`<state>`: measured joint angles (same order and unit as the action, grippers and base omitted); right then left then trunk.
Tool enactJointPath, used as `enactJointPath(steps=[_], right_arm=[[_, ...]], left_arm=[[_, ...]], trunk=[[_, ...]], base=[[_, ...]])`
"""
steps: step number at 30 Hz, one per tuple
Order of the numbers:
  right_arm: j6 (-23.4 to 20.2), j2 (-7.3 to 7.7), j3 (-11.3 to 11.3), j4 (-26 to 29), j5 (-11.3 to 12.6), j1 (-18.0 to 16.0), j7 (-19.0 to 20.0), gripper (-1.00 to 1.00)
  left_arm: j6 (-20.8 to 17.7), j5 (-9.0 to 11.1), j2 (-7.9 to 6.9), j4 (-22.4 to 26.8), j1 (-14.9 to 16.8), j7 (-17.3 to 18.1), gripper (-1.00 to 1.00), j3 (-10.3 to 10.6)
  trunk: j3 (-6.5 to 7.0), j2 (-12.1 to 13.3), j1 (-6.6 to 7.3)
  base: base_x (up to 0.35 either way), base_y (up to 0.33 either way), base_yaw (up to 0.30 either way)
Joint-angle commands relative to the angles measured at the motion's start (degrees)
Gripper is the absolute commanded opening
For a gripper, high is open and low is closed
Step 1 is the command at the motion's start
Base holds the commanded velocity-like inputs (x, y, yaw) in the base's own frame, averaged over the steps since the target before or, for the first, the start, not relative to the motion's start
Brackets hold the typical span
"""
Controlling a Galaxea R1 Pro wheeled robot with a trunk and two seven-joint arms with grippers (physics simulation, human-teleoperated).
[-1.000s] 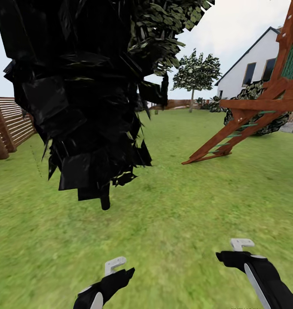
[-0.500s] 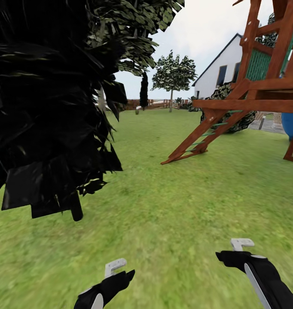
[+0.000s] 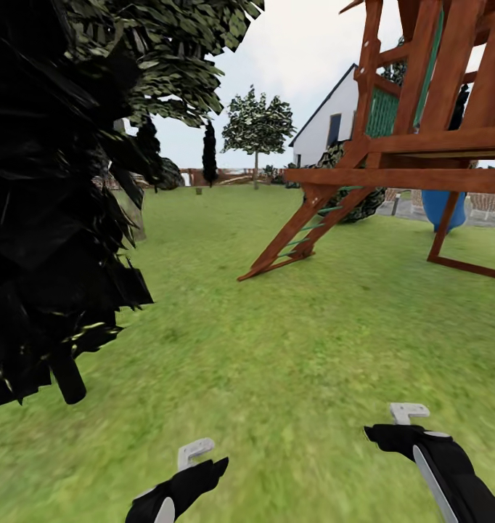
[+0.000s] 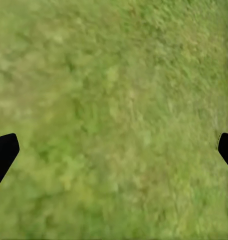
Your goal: Take the three Easter eggs out of the wicker basket on the lawn in the garden, then place them on the lawn next to a single tree (choose any tree) so that all three eggs are next to the same tree and none are left in the basket.
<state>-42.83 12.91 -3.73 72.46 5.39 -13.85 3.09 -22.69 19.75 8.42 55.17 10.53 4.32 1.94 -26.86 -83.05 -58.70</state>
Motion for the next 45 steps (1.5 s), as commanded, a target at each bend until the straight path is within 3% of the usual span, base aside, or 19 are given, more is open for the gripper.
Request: enactJointPath(steps=[1,30,45], right_arm=[[-0.24,0.01,-0.05,0.04,0.41,-0.04,0.00,1.00],[-0.17,-0.07,-0.04,1.59,0.66,-0.04,0.04,1.00],[0.09,0.11,-0.05,1.53,0.46,-0.04,0.10,1.00]], left_arm=[[-0.34,0.29,0.02,0.07,0.02,0.07,1.00,-0.08],[-0.38,0.33,0.02,-1.16,0.17,-0.01,1.00,-0.06],[-0.33,0.69,-0.15,-1.43,0.20,-0.02,1.00,-0.20]], trunk=[[-0.07,-0.03,-0.02],[-0.07,-0.03,-0.02],[-0.07,-0.03,-0.02]], base=[[0.261,-0.226,-0.268],[0.265,-0.220,-0.140],[0.320,-0.052,-0.171]])
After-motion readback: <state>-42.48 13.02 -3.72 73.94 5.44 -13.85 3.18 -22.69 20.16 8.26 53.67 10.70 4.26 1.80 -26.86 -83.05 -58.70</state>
